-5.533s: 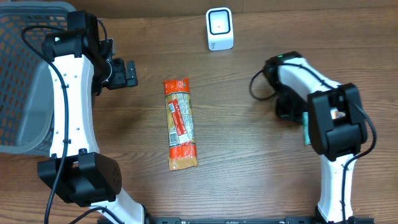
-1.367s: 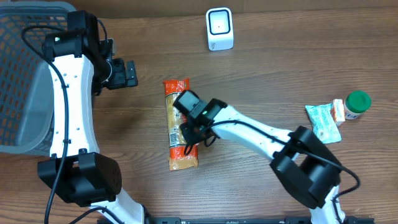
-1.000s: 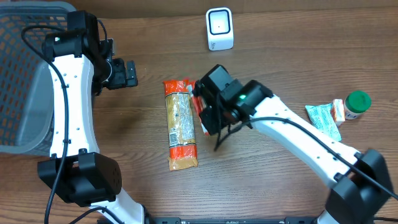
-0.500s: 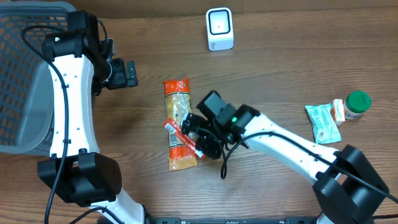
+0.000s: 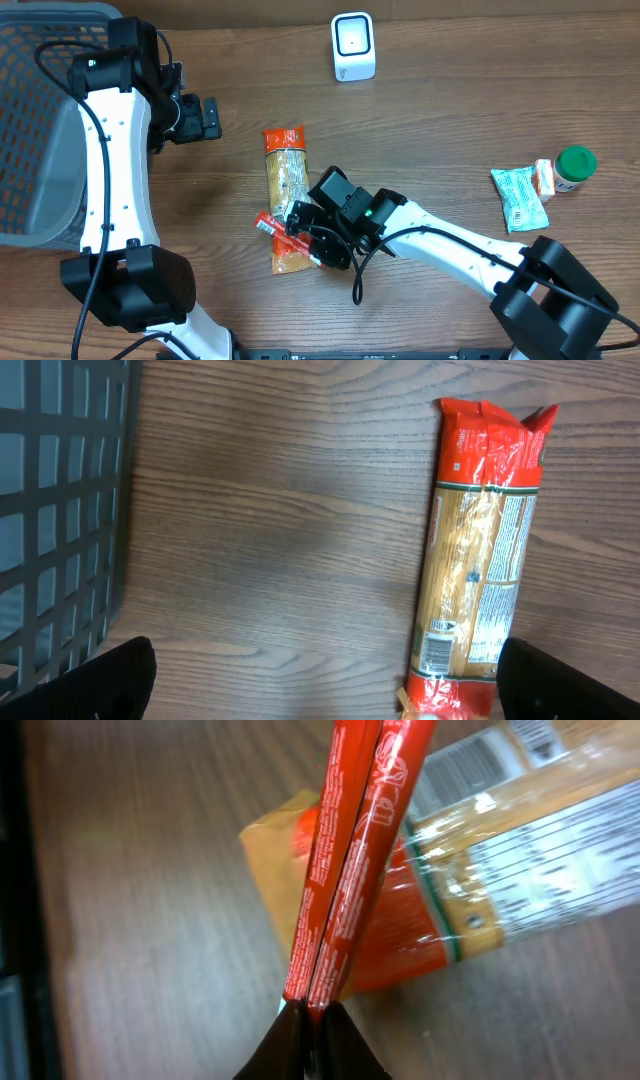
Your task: Scan the item barcode
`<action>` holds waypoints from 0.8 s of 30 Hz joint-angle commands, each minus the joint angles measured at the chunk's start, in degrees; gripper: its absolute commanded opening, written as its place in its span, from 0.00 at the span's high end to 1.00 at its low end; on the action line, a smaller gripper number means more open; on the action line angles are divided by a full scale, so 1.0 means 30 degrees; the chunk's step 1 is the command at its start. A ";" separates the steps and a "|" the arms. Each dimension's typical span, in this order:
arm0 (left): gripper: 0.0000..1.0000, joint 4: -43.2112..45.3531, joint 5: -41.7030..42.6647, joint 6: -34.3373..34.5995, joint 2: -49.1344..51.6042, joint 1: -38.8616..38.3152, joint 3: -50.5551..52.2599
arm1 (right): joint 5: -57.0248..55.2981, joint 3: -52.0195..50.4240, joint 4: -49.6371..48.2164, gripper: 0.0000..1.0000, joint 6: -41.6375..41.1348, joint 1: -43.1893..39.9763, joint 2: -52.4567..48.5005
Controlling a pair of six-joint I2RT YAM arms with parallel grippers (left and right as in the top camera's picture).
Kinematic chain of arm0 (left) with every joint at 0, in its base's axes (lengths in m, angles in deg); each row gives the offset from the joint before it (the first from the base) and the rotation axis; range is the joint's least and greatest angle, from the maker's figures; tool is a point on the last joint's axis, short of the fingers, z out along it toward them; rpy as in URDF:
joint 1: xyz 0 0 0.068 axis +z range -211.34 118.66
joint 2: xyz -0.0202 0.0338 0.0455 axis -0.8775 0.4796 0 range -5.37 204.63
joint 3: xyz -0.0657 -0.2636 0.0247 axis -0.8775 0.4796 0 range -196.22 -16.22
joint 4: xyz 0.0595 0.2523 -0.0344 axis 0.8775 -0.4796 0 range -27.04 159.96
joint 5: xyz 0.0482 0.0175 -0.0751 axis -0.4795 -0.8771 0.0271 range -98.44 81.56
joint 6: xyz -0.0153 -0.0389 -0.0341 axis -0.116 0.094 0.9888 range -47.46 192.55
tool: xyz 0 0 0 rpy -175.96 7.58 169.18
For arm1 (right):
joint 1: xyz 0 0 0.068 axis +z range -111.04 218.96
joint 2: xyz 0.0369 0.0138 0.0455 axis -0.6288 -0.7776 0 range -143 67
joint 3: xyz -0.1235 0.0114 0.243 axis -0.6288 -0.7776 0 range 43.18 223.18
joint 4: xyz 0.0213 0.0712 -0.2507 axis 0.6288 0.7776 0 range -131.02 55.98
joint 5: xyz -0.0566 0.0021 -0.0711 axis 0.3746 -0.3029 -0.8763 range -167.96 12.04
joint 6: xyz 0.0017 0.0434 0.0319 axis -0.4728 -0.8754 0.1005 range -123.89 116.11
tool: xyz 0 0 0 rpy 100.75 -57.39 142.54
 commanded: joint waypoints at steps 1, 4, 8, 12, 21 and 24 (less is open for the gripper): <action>0.00 0.0007 0.0073 -0.0204 -0.0474 -0.0044 -0.0342 | -0.2084 -0.0073 -0.0605 0.93 -0.0270 -0.0087 -0.0692; 0.01 0.0007 0.0073 -0.0204 -0.0474 -0.0044 -0.0342 | -0.3053 -0.0073 -0.1107 0.91 -0.0255 -0.0270 -0.0940; 0.00 0.0007 0.0080 -0.0204 -0.0474 -0.0044 -0.0342 | -0.3359 -0.0080 -0.1479 0.83 -0.0204 -0.0364 -0.0998; 0.00 0.0007 0.0073 -0.0211 -0.0474 -0.0044 -0.0342 | -0.3337 -0.0080 -0.1406 0.82 -0.0219 -0.0357 -0.0998; 0.00 0.0007 0.0073 -0.0211 -0.0474 -0.0044 -0.0342 | -0.3264 -0.0080 -0.1392 0.71 -0.0233 -0.0350 -0.0998; 0.00 0.0007 0.0080 -0.0204 -0.0474 -0.0044 -0.0342 | -0.3271 -0.0080 -0.1464 0.63 -0.0277 -0.0357 -0.0998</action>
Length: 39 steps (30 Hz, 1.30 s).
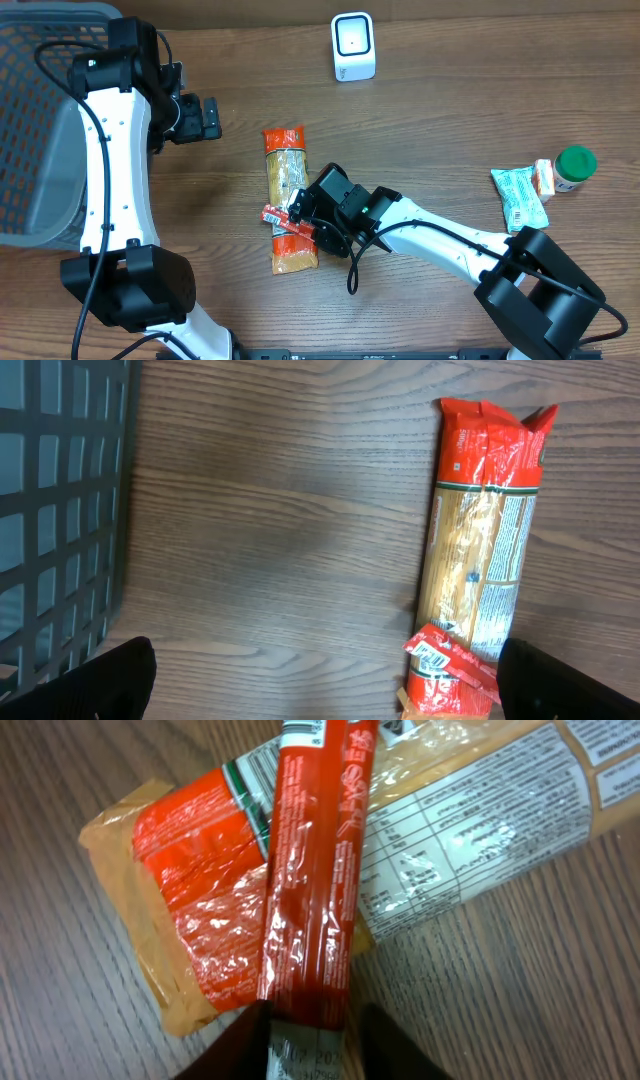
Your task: Scan the item barcode
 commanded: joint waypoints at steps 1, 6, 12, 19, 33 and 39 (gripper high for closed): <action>0.00 0.0007 0.0073 -0.0204 -0.0474 -0.0044 -0.0342 | -0.0102 -0.0080 -0.0182 0.61 0.0044 -0.0073 -0.0058; 0.00 0.0007 0.0073 -0.0204 -0.0474 -0.0044 -0.0342 | 0.0073 -0.0080 -0.0291 0.50 0.0029 -0.0233 -0.0058; 0.00 0.0007 0.0073 -0.0204 -0.0474 -0.0044 -0.0342 | 0.4175 -0.0080 -0.0255 0.44 0.0022 -0.1938 -0.0058; 0.00 0.0007 0.0080 -0.0204 -0.0474 -0.0044 -0.0342 | 0.8728 -0.0080 0.0270 0.32 -0.0044 -0.3861 -0.0058; 0.00 0.0007 0.0073 -0.0211 -0.0474 -0.0044 -0.0342 | 0.9653 -0.0189 0.0299 0.28 -0.2062 -0.3789 -0.0058; 0.00 0.0007 0.0073 -0.0204 -0.0474 -0.0044 -0.0342 | 0.9770 -0.0474 -0.0080 0.25 -0.2674 -0.3789 -0.0109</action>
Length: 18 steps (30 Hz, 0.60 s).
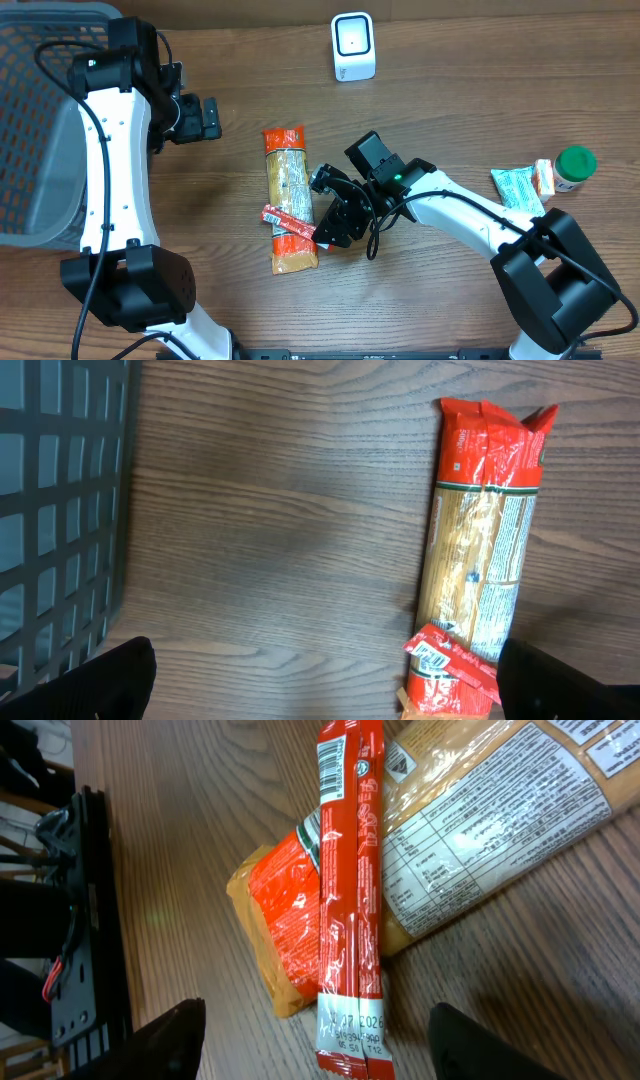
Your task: Scan the item barcode
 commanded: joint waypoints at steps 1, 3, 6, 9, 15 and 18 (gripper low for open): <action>0.00 0.0007 0.0066 -0.0204 -0.0474 -0.0044 -0.0342 | 0.0459 -0.0510 -0.0546 0.24 -0.0991 0.0051 -0.0153; 0.00 0.0007 0.0073 -0.0204 -0.0474 -0.0044 -0.0342 | 0.0459 -0.0605 -0.0838 0.23 -0.1326 0.0051 -0.0372; 0.00 0.0007 0.0073 -0.0204 -0.0474 -0.0044 -0.0342 | 0.0459 -0.0605 -0.1093 0.23 -0.1800 0.0029 -0.0918; 0.00 0.0007 0.0073 -0.0204 -0.0474 -0.0044 -0.0342 | 0.0474 -0.0605 -0.1523 0.20 -0.2725 -0.0087 -0.1464; 0.00 0.0007 0.0066 -0.0204 -0.0474 -0.0044 -0.0342 | 0.1188 -0.0605 -0.1632 0.21 -0.3140 -0.0561 -0.1559; 0.00 0.0007 0.0066 -0.0204 -0.0474 -0.0044 -0.0342 | 0.1166 -0.0605 -0.1530 0.21 -0.3840 -0.0612 -0.1559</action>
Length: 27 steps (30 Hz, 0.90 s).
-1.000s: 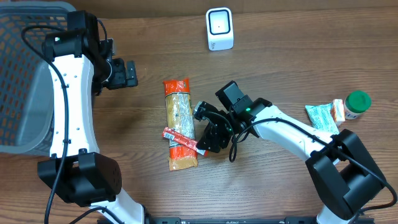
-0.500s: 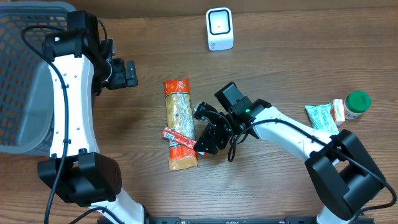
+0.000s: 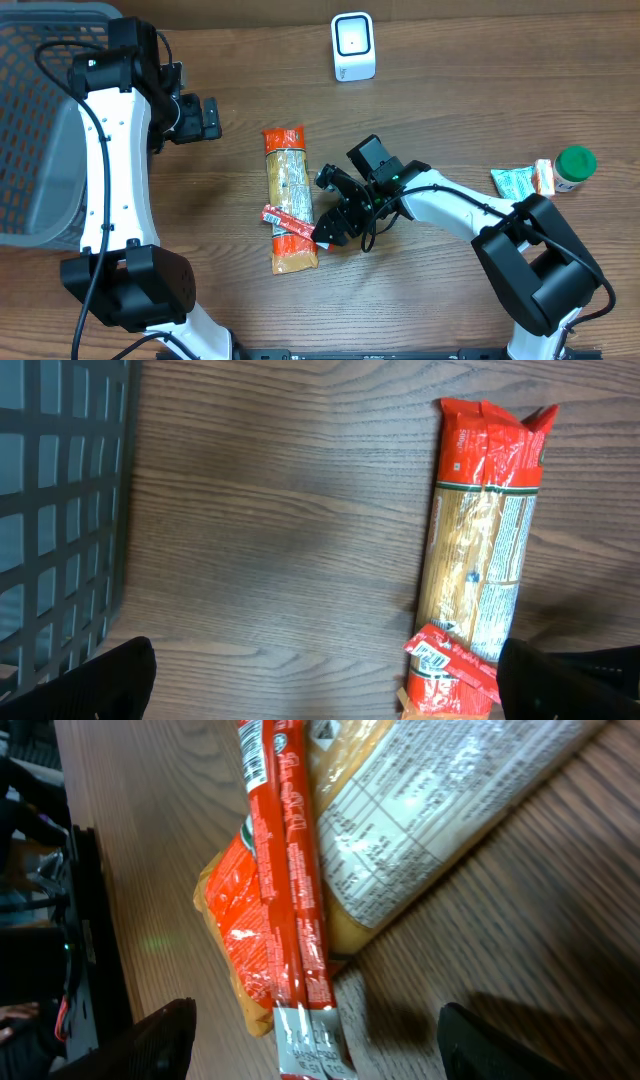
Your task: Scan the item barcode
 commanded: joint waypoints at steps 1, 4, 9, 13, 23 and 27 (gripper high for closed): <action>0.00 0.0007 0.0073 -0.0204 -0.0474 -0.0044 -0.0342 | 0.0532 -0.0182 0.0087 0.21 -0.1020 -0.0146 0.0007; 0.01 0.0007 0.0080 -0.0204 -0.0474 -0.0044 -0.0342 | 0.0532 -0.0182 0.0306 0.23 -0.1158 -0.0131 0.0007; 0.01 0.0007 0.0073 -0.0211 -0.0474 -0.0044 -0.0342 | 0.0481 -0.0189 0.0444 0.30 -0.1807 -0.0102 -0.0036; 0.00 0.0007 0.0073 -0.0211 -0.0474 -0.0044 -0.0342 | 0.0248 -0.0189 0.0423 0.32 -0.3111 -0.0102 -0.0474; 0.00 0.0007 0.0080 -0.0204 -0.0474 -0.0044 -0.0342 | 0.1851 -0.0182 0.0007 0.42 -0.3483 -0.0146 -0.1166; 0.00 0.0007 0.0073 -0.0204 -0.0474 -0.0044 -0.0342 | 0.2674 -0.0182 0.0022 0.54 -0.3483 -0.0138 -0.1166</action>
